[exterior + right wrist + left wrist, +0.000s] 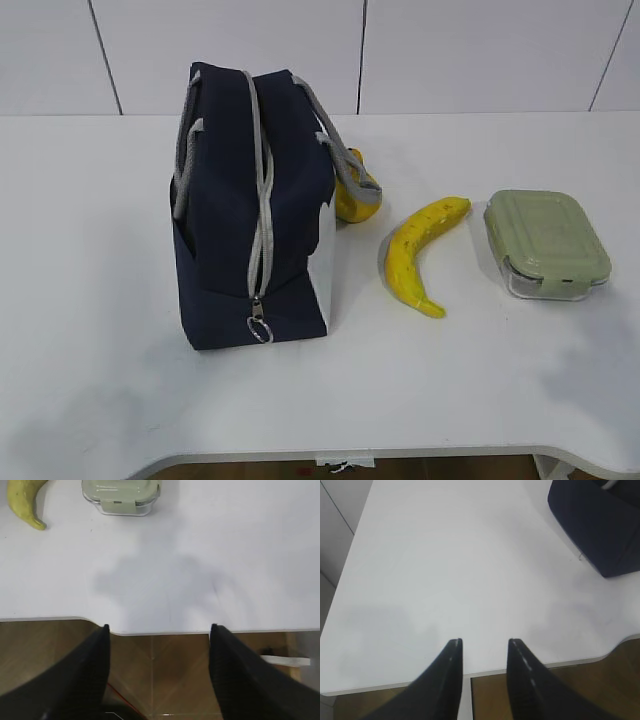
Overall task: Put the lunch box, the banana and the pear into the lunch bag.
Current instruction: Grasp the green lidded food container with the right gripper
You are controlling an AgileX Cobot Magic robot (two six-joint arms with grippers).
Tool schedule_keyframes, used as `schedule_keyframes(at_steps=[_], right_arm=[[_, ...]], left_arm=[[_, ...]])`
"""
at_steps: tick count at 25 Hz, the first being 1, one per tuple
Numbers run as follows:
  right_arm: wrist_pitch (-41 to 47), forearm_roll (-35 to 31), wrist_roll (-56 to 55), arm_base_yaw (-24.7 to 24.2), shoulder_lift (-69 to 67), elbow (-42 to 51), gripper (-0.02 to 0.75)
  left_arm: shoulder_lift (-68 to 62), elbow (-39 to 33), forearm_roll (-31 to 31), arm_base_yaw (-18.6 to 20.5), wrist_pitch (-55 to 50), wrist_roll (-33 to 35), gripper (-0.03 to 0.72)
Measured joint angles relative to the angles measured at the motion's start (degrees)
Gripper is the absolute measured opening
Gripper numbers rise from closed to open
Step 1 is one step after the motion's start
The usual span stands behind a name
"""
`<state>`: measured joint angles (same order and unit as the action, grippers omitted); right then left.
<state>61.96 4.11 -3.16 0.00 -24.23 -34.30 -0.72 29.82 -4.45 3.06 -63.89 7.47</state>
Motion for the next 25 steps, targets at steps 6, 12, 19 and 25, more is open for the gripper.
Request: schedule_keyframes(at_steps=[6,12,19,25], right_arm=[[-3.6,0.0,0.0,0.0,-8.5,-1.1,0.473],[-7.7,-1.5,0.0,0.0,-17.9,-3.0,0.473],[-11.3,-3.4,3.2,0.0,-29.4,-9.7,0.464],[-11.9,-9.4,9.5,0.0,-39.0,-16.5,0.463]], left_arm=[[0.0,0.0,0.0,0.0,0.0,0.0,0.235],[0.0,0.0,0.0,0.0,0.0,0.0,0.235],[0.0,0.0,0.0,0.0,0.0,0.0,0.235],[0.0,0.0,0.0,0.0,0.0,0.0,0.235]])
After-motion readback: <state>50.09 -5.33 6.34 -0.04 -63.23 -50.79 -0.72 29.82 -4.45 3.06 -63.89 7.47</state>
